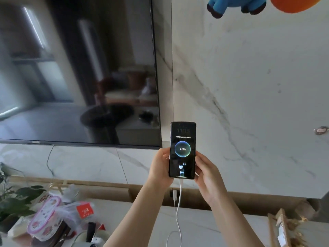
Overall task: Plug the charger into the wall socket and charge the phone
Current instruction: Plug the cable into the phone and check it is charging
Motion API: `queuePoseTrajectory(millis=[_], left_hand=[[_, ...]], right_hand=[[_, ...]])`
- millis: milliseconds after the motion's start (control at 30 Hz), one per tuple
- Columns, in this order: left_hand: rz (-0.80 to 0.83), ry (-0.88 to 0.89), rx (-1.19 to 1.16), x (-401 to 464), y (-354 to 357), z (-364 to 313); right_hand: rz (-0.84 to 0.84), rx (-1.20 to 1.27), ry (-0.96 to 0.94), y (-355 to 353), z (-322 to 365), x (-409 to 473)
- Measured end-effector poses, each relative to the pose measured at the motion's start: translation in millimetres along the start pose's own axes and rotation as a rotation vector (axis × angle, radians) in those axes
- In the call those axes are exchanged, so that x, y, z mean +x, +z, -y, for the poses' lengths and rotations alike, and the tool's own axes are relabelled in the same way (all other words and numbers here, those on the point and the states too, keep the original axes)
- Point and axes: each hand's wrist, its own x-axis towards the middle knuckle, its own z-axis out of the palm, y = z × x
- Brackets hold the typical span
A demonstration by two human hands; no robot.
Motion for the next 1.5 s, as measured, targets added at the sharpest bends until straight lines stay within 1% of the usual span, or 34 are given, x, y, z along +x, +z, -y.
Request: queuePoseTrajectory(millis=[133, 267, 400, 500, 700, 933, 1233, 1333, 1500], left_hand=[[-0.058, -0.074, 0.000, 5.0, -19.5, 30.9], [-0.145, -0.143, 0.122, 13.1, -46.4, 71.8], [-0.258, -0.297, 0.113, 22.4, -78.8, 124.2], [-0.298, -0.392, 0.108, 29.7, -95.9, 164.6], [-0.424, -0.565, 0.164, 58.3, -116.2, 247.1], [-0.422, -0.680, 0.281, 101.1, -144.6, 337.7], [-0.386, -0.774, 0.449, 154.5, -215.5, 437.5], [-0.391, -0.796, 0.469, 167.5, -230.8, 463.0], [-0.431, -0.803, 0.490, 178.2, -242.9, 492.3]], right_hand=[[-0.074, 0.010, 0.107, -16.1, -31.7, 4.1], [-0.122, -0.033, 0.206, -39.8, -69.3, 5.1], [-0.225, -0.130, 0.301, -72.3, -110.3, 1.8], [-0.327, -0.172, 0.378, -103.1, -146.4, 0.9], [-0.432, -0.256, 0.543, -163.7, -216.2, 7.7], [-0.416, -0.360, 0.618, -237.9, -289.2, 28.9], [-0.410, -0.524, 0.693, -311.8, -398.1, 57.3], [-0.388, -0.643, 0.726, -330.9, -428.3, 66.7], [-0.394, -0.682, 0.782, -354.3, -467.0, 75.0]])
